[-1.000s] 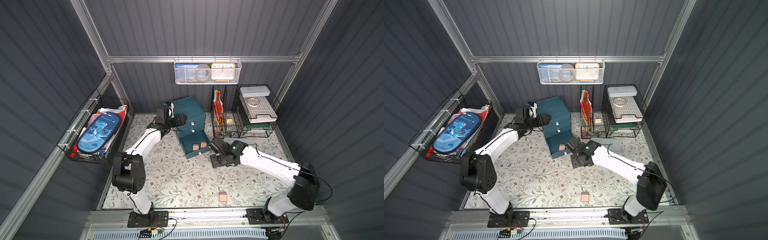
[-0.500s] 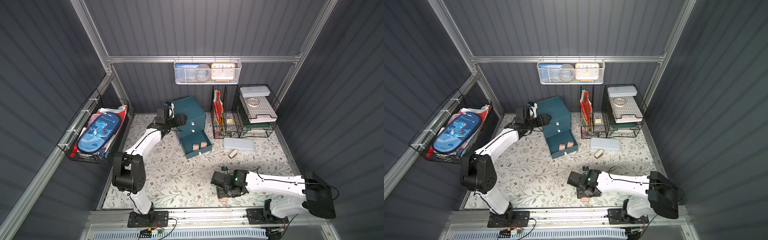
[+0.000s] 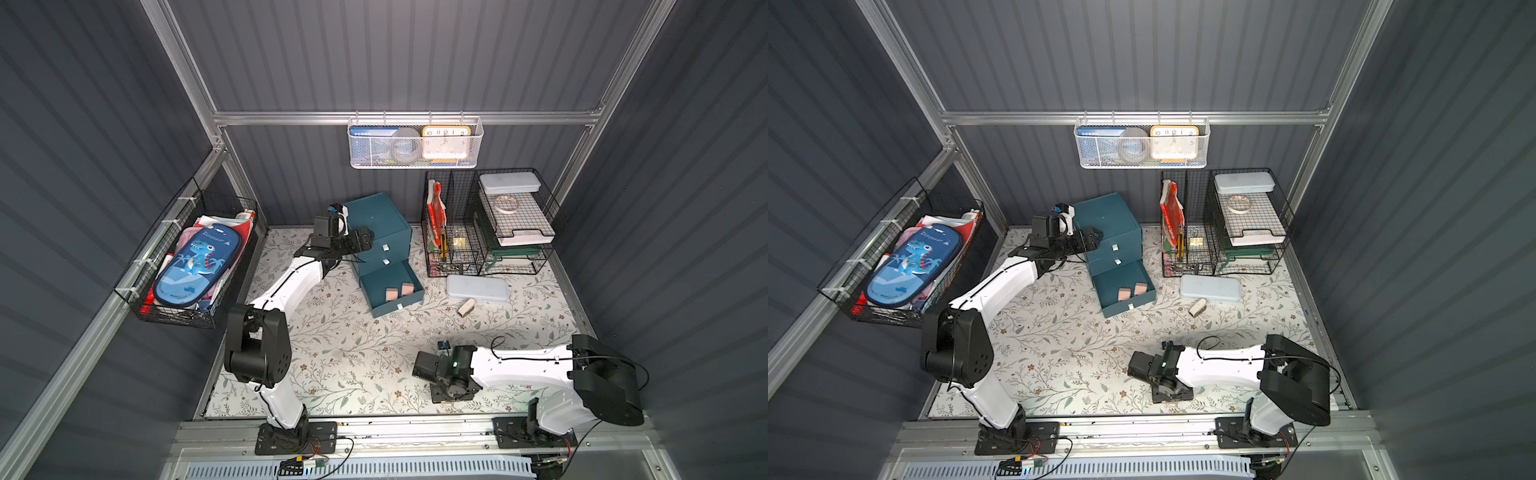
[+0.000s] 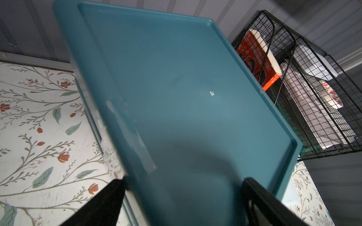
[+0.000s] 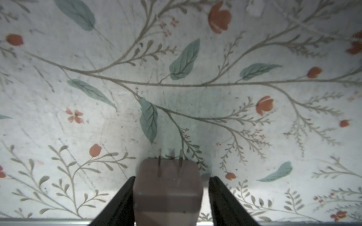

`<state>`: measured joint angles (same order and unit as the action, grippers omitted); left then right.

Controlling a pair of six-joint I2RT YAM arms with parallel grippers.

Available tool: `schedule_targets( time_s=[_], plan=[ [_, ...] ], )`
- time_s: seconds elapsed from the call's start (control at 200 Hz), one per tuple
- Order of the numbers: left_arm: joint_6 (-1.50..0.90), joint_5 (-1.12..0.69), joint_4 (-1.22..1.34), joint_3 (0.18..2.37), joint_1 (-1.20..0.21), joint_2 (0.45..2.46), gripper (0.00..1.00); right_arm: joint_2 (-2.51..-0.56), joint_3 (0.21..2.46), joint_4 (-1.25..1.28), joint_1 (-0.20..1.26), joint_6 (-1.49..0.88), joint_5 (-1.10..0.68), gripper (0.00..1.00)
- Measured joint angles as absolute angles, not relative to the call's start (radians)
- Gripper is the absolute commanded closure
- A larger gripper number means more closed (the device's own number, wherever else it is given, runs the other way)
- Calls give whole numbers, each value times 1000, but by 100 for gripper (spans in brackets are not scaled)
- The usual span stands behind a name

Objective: Place the plugs into the drawer by color
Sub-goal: Pick up the plug from the center of the board.

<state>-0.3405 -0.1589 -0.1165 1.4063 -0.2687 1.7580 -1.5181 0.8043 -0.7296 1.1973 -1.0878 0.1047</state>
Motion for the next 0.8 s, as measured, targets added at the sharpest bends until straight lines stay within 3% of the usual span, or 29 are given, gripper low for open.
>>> schedule_targets(
  time_s=[0.07,0.31,0.801],
  plan=[
    [-340,-159,-117,1406,-269,1758,3,-1518,805,-727,1198,-1087,107,57],
    [-340,-157,-116,1406,-270,1758,3,-1538,882,-759,1176,-1002,155,62],
    [-343,-157,-113,1402,-270,1757,3,-1970,1686,-674,873,-392,183,65]
  ],
)
